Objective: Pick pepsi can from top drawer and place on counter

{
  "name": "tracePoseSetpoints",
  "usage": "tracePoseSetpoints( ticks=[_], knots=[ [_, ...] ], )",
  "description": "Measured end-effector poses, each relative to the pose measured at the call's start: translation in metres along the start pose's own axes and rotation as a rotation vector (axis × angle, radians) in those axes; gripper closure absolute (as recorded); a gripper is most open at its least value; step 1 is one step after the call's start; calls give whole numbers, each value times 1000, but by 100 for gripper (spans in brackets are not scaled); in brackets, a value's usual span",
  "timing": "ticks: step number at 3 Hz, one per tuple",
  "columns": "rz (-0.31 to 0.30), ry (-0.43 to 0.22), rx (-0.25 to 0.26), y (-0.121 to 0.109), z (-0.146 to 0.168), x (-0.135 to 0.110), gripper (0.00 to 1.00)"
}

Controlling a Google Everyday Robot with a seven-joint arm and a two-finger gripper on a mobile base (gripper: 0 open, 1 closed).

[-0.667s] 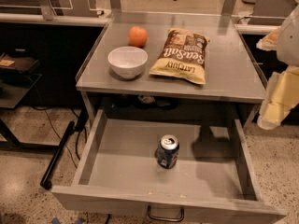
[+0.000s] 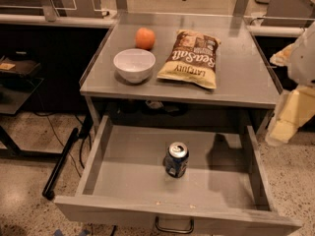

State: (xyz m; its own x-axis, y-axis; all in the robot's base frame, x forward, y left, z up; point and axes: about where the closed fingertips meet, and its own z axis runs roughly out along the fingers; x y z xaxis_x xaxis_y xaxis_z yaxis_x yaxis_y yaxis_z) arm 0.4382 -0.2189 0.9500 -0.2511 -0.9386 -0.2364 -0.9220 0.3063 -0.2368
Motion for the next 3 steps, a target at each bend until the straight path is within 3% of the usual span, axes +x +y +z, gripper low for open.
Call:
tracePoseSetpoints(
  ticks=[1, 2, 3],
  knots=[
    [28, -19, -24, 6, 41, 6, 0],
    [28, -20, -24, 6, 42, 6, 0],
    [51, -39, -65, 24, 65, 4, 0]
  ],
)
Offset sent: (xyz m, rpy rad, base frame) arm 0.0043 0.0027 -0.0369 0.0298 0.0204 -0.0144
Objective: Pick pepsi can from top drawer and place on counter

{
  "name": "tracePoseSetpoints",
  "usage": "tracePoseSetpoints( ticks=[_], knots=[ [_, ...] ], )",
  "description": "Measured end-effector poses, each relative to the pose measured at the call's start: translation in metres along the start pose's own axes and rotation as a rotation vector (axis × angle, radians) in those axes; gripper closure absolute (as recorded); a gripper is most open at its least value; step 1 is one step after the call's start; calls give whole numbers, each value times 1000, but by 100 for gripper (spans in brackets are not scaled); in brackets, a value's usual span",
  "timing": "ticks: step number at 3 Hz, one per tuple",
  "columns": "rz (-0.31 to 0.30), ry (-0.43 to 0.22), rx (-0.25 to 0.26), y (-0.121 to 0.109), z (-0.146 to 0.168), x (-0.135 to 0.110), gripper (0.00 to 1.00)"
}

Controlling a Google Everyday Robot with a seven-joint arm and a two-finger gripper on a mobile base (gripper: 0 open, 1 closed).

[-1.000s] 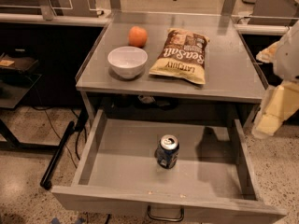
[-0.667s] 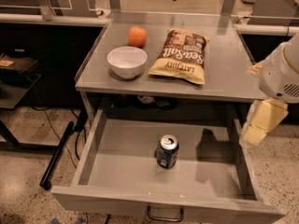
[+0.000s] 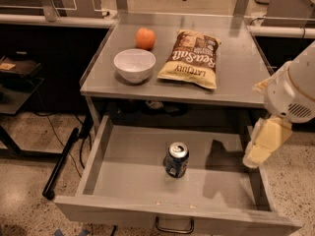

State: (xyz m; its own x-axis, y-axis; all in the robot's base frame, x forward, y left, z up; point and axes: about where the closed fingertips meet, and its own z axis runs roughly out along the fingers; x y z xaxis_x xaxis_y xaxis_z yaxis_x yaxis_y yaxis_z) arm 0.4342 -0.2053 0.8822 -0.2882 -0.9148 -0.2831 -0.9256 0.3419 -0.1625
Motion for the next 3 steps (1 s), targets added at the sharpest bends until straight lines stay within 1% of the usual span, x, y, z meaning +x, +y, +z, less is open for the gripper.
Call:
tracePoseSetpoints(
  ticks=[1, 2, 3],
  knots=[
    [40, -36, -45, 12, 47, -1, 0],
    [71, -66, -95, 14, 90, -5, 0],
    [72, -67, -95, 14, 90, -5, 0]
  ],
)
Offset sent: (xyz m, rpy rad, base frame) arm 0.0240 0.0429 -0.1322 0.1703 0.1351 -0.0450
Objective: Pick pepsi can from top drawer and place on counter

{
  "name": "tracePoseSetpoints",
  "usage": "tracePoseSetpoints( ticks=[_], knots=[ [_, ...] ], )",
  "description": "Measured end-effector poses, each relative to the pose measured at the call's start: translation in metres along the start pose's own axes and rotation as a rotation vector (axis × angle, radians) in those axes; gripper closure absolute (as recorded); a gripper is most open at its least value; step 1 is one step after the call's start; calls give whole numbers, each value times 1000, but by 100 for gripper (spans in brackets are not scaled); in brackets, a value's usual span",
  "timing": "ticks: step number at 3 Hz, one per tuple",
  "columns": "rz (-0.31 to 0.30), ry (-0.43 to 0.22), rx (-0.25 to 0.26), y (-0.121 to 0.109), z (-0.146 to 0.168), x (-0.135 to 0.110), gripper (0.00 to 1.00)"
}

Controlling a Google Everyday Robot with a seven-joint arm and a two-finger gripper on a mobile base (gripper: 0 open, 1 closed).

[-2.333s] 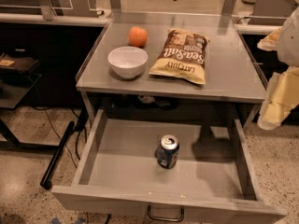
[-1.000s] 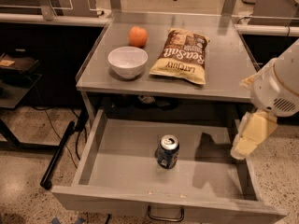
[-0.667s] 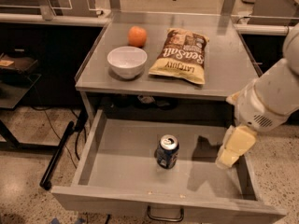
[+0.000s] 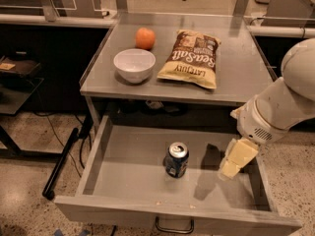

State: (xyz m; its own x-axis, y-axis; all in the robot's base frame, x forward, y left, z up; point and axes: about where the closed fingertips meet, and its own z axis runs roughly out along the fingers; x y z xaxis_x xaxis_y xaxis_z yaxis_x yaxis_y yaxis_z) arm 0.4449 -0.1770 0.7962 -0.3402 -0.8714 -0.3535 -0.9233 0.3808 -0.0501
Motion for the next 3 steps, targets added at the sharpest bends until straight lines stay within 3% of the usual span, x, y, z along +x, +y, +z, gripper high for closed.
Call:
tracePoseSetpoints(
  ticks=[3],
  knots=[
    [48, -211, -77, -13, 24, -23, 0]
  ],
)
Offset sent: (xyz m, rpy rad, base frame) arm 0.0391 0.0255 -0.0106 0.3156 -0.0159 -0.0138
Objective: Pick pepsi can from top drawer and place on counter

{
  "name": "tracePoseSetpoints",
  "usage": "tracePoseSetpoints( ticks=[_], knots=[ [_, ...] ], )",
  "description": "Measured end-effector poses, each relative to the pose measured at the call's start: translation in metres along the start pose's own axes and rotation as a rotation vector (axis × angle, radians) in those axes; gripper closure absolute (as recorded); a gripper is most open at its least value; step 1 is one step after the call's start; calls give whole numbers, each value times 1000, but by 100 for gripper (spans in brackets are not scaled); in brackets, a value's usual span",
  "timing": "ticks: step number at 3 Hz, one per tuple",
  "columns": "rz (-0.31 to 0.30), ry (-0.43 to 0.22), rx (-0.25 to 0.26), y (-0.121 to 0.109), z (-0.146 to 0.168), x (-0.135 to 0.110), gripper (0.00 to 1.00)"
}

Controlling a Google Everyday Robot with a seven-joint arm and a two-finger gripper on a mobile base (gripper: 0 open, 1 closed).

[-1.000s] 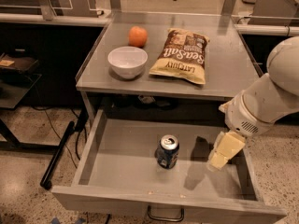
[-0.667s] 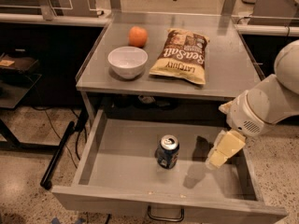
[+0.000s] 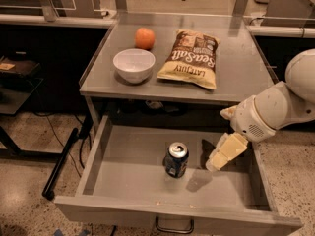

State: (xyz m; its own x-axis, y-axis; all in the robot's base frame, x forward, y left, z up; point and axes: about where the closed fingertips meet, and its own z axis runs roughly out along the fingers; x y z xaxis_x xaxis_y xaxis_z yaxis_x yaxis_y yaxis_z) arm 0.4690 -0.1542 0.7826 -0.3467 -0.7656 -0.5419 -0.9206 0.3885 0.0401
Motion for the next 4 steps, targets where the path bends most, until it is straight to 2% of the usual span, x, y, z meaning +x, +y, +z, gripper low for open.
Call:
tracePoseSetpoints(
  ticks=[1, 2, 3, 4],
  knots=[
    [1, -1, -2, 0, 1, 0, 0],
    [4, -27, -15, 16, 25, 4, 0],
    [14, -68, -3, 15, 54, 6, 0],
    [13, -131, 12, -5, 87, 3, 0]
  ],
)
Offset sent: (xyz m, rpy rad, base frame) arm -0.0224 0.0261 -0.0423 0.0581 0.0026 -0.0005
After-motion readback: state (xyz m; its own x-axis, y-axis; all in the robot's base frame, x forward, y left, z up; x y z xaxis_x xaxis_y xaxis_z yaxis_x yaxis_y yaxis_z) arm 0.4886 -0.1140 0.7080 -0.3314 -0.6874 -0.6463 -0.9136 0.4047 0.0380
